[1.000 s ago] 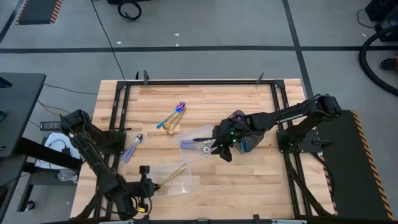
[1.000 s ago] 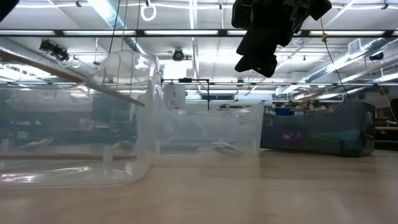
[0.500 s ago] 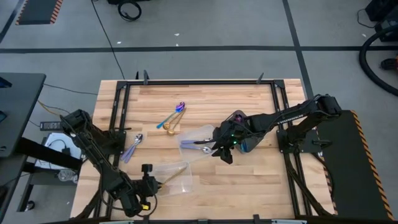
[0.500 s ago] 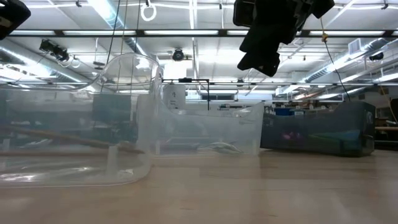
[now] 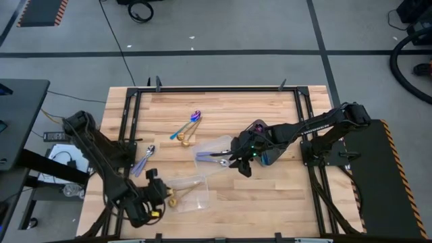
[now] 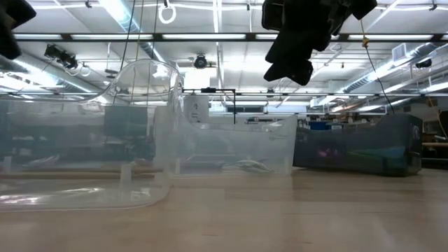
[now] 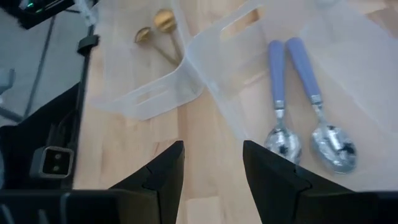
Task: Sort silverware by color (type)
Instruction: Put the violet spoon into the top transparent bin
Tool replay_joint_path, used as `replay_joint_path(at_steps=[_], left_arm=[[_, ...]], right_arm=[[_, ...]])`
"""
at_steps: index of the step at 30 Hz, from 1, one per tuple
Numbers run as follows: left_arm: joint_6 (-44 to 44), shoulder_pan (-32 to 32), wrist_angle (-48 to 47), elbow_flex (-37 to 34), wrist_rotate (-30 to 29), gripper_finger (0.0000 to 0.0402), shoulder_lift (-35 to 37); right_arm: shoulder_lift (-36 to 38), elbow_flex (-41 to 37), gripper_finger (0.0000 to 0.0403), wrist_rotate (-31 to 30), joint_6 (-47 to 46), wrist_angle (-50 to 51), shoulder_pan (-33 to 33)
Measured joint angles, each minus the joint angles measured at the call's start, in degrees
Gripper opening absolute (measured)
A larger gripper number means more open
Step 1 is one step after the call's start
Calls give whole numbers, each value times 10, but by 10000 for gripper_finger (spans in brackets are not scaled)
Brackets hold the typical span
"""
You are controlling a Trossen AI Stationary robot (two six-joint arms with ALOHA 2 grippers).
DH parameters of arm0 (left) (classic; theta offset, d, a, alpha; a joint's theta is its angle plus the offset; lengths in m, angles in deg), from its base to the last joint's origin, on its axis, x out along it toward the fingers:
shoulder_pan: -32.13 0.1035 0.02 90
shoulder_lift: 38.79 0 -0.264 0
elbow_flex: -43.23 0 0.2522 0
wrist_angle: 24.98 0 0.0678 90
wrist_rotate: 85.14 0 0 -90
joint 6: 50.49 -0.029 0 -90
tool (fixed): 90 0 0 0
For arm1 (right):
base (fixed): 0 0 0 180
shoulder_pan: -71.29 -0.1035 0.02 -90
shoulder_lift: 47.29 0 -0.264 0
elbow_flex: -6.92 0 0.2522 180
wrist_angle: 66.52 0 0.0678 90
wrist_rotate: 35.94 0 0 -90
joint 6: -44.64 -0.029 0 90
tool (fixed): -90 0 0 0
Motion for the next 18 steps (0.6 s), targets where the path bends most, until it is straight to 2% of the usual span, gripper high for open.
replay_joint_path(at_steps=[4,11,14,18], left_arm=[[48,17,-59,0,-1,103,23],[184,42,-205,0,8,103,40],[230,57,-252,0,31,103,40],[245,83,-264,-14,72,103,39]], right_arm=[[0,0,174,-34,-6,-1,-8],[-6,0,174,-114,8,-15,-52],[-15,0,174,-146,8,-33,-75],[-36,0,174,-178,9,-56,-105]])
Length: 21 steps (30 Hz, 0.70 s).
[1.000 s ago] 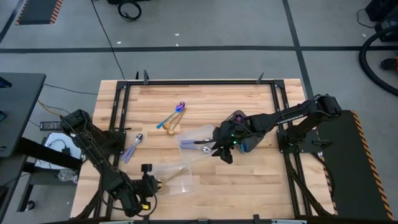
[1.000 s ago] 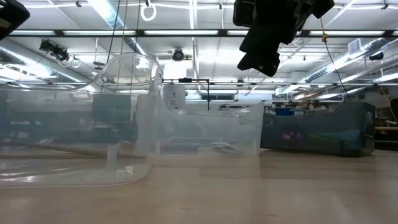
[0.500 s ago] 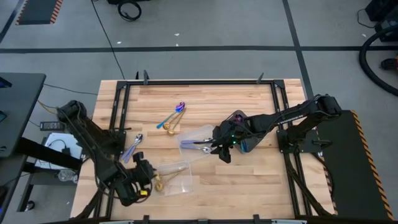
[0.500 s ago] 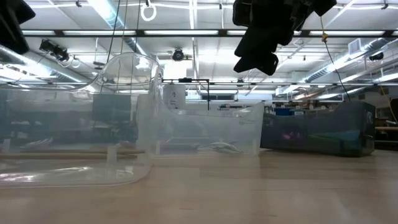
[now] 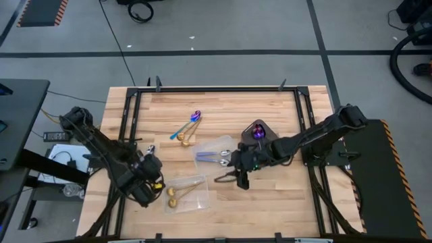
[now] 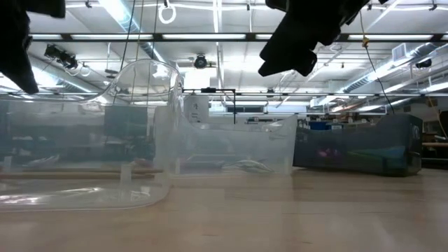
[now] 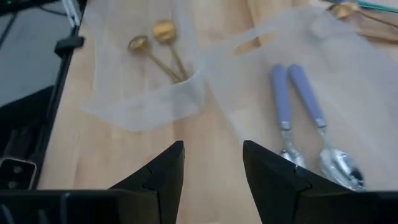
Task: Sort silverware by color (type)
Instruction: Put the violet spoon into the top transparent bin
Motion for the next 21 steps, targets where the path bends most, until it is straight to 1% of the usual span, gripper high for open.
replay_joint_path(at_steps=[6,9,12,16,21], left_arm=[[-35,45,0,-38,69,103,1],[-57,63,0,-50,77,103,10],[-70,75,11,-73,84,103,35],[-73,87,37,-115,96,102,82],[-71,104,53,-161,141,102,122]], right_arm=[[-34,0,174,-11,17,-43,-34],[-38,0,174,-23,25,-53,-49],[-41,0,174,-47,31,-70,-60],[-47,0,174,-57,43,-94,-67],[-50,0,174,-57,45,-104,-70]])
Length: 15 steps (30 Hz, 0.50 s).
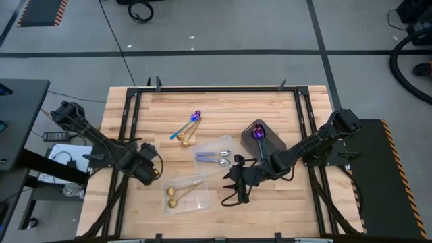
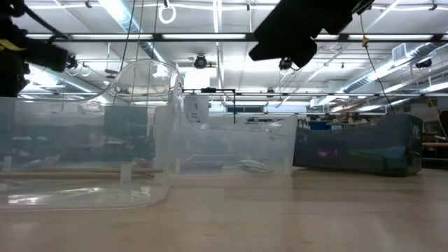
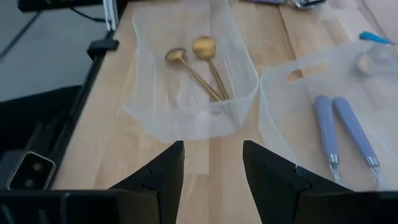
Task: Sort silverware by color (type)
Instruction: Put the violet spoon into the top transparent bin
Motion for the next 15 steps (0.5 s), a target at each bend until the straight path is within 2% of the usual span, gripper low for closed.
replay_joint_path(at_steps=[15], left_arm=[[-44,104,59,-40,64,97,-9]], right_arm=[[-30,0,174,1,16,-24,-2]])
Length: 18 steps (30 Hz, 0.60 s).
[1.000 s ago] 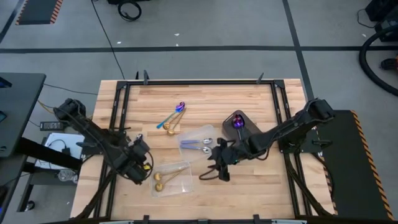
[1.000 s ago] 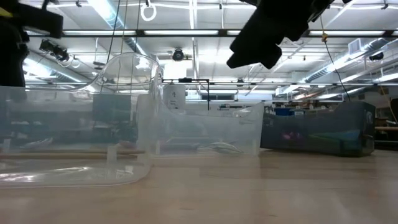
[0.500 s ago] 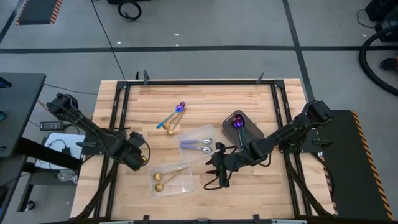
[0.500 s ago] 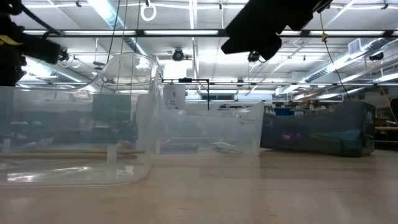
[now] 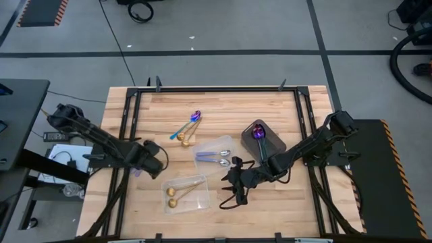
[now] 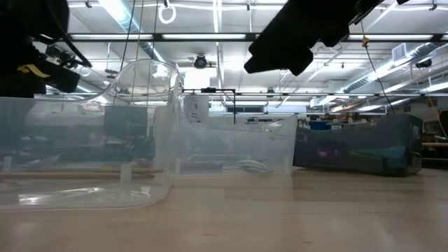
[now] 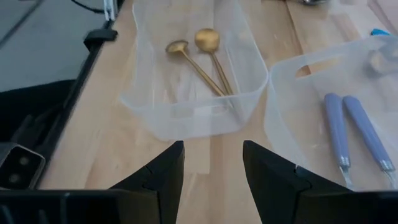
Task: Sort silverware by color (type)
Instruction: Put the violet spoon into the top transparent bin
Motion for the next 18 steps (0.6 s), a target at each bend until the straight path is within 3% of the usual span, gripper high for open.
replay_joint_path(at_steps=[11,18], left_arm=[[-78,89,-2,7,43,50,-95],[-76,98,-4,7,49,90,-127]], right_arm=[[-2,-1,174,1,12,2,1],[-2,-1,174,1,16,2,0]])
